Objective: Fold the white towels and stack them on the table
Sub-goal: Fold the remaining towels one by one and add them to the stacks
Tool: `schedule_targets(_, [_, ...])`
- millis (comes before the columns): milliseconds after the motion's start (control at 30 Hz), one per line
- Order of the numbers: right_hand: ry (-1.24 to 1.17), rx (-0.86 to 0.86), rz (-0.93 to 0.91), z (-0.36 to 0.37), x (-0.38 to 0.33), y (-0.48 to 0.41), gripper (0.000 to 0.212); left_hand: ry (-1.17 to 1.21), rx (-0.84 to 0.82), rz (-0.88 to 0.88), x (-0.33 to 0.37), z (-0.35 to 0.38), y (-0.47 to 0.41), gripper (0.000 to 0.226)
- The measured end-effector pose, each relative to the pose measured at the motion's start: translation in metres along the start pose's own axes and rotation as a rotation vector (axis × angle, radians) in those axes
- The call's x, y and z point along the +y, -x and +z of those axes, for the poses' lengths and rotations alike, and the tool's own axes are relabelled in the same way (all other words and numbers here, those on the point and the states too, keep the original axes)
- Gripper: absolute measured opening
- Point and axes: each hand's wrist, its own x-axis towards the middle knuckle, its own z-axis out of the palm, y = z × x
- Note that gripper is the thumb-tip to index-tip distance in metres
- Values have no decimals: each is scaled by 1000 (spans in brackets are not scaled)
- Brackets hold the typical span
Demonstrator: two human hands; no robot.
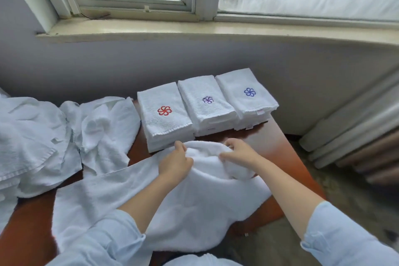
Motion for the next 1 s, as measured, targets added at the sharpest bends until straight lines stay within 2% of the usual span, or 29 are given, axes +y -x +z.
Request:
schedule_targets(67, [154, -64, 38, -21, -1, 8, 27, -76, -46, 73, 5, 0, -2, 23])
schedule_targets(133, [315, -33, 75, -35, -2, 15, 18, -116, -82, 160, 13, 2, -4, 32])
schedule_targets(200, [432, 106, 52, -44, -5, 19, 14, -105, -107, 275, 26, 6, -7, 46])
schedule_targets(333, [495, 431, -153, -53, -3, 13, 34, 63, -160, 410, 57, 16, -11, 65])
schedule_targets(433, [522, 518, -228, -59, 4, 1, 41, 32, -180, 400, 68, 28, -18, 75])
schedule_targets(567, [427, 376, -168, -63, 38, -11, 36, -100, -223, 332, 76, 51, -26, 61])
schedule_targets(667, [320, 151, -46, -55, 79, -16, 36, -99, -245, 288, 88, 75, -22, 46])
schedule_targets(767, [305, -88, 9, -46, 118, -19, 38, -134, -279, 220, 101, 105, -13, 42])
schedule_targets(833, [320, -160, -34, -41, 139, -19, 36, -176, -274, 171, 109, 122, -10, 43])
schedule_targets(900, [350, -152, -135, -38, 154, -18, 34, -223, -247, 123, 115, 134, -8, 45])
schedule_targets(1000, [518, -133, -290, -46, 170, -19, 33, -275, -230, 67, 127, 147, -4, 49])
